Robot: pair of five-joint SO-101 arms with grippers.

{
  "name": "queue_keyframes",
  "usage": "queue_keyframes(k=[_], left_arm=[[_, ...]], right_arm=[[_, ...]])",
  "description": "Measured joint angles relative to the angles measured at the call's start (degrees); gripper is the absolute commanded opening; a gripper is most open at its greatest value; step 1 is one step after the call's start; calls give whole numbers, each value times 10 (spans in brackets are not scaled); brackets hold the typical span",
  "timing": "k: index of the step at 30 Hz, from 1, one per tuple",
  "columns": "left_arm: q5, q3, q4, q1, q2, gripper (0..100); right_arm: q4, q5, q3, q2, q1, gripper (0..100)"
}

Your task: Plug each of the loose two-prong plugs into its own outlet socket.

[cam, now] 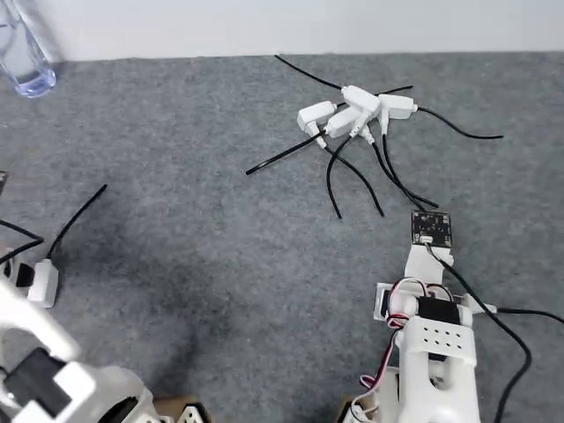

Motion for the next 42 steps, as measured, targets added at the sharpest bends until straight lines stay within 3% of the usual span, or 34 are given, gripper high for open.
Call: queue_keyframes(k=[15, 22, 34, 37, 41, 42], left_arm=[[30, 40, -4, 28, 55, 223], [49, 84, -69, 30, 55, 223], [53, 88, -78, 33, 55, 219], [53, 89, -84, 33, 55, 158], [53, 105, -84, 33, 55, 2], [53, 107, -85, 33, 55, 19]], right_arm=[[-7, 0, 0, 0, -1, 195], [-7, 0, 0, 0, -1, 194], [-7, 0, 0, 0, -1, 193], [-7, 0, 0, 0, -1, 193], [-7, 0, 0, 0, -1, 193], [-7, 0, 0, 0, -1, 193]])
